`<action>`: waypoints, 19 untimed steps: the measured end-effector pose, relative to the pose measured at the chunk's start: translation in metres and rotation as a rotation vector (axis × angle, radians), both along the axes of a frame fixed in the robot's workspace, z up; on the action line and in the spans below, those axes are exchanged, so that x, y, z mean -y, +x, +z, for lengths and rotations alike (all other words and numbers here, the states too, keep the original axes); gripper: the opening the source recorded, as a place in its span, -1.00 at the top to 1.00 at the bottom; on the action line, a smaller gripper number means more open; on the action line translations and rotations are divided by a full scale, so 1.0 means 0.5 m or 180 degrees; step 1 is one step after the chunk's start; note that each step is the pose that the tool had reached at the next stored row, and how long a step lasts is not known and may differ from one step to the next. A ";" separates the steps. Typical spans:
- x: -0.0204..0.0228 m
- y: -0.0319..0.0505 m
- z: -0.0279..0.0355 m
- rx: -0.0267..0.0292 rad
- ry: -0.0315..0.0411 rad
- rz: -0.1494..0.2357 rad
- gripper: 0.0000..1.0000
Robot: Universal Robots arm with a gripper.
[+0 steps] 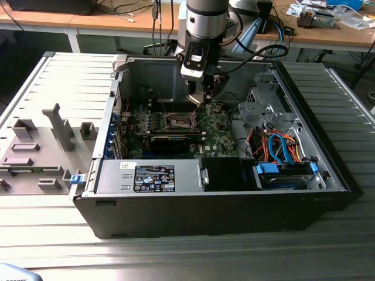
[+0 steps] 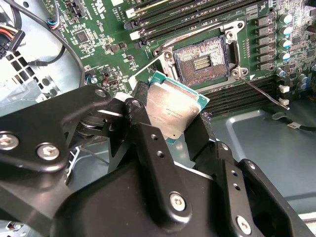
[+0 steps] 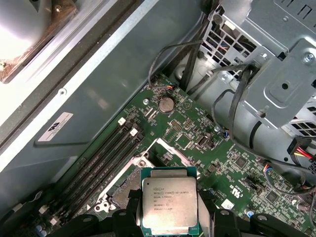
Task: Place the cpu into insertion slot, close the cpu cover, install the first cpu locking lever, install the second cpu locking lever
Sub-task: 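Place the cpu into insertion slot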
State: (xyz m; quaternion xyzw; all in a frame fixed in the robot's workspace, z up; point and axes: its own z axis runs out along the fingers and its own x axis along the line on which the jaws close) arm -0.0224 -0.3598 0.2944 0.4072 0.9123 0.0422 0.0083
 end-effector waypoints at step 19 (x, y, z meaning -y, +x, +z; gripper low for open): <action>0.0000 0.000 0.000 0.0000 0.0000 -0.0052 -0.08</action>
